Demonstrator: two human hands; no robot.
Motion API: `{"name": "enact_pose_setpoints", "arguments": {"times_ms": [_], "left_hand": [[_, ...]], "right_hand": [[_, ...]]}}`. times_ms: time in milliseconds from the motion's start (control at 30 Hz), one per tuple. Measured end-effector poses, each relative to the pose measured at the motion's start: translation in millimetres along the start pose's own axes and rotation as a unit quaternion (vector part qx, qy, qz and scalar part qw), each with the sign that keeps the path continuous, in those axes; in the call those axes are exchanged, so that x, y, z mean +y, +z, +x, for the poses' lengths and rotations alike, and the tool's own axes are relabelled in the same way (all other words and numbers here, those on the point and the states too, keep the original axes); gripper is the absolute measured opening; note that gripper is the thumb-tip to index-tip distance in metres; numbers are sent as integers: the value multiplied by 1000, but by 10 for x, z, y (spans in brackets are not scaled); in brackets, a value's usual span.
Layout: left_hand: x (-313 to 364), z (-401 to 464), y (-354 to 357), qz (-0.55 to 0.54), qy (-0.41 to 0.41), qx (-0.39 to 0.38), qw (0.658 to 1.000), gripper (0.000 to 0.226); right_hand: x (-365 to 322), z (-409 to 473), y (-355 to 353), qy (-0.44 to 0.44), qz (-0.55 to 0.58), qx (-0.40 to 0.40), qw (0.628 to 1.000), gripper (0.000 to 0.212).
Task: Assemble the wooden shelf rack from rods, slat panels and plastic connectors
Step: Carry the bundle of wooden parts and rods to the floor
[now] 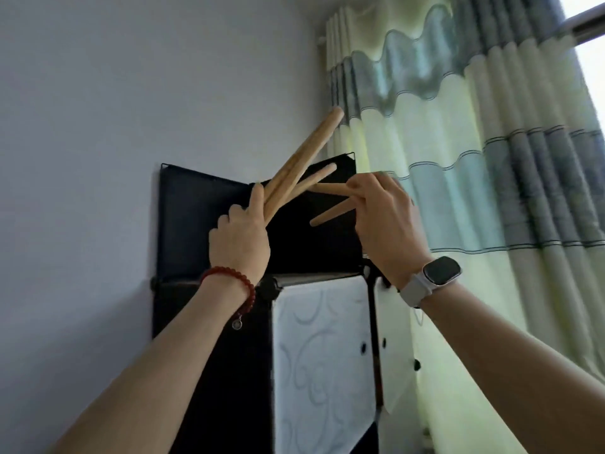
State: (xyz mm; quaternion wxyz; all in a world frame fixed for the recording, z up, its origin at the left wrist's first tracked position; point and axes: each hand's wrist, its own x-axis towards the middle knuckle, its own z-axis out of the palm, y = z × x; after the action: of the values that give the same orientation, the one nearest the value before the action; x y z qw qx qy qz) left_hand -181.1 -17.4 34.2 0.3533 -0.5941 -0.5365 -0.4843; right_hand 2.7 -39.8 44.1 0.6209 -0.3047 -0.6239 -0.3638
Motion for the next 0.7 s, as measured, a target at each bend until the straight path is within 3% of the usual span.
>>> {"name": "enact_pose_setpoints", "arguments": {"times_ms": [167,300,400,567,700], "left_hand": [[1546,-685,63,-58,74,-71,993,64],[2767,-1533,228,-113,112,-194,968,63],[3674,-2344,338,-143,146,-317,926,64],[4905,-3650,411,-177,238,-472,830,63],[5605,-4527,340,-210,309,-537,757,56]], "right_hand": [[898,-539,-1492,53,-87,-44,994,16],[1509,-1254,-2719,92,-173,-151,969,18],[1887,-1902,-3648,165,-227,-255,925,17],[2217,-2832,-5047,326,-334,-419,779,24],[2325,-3491,-5904,456,-348,-439,692,20]]}}
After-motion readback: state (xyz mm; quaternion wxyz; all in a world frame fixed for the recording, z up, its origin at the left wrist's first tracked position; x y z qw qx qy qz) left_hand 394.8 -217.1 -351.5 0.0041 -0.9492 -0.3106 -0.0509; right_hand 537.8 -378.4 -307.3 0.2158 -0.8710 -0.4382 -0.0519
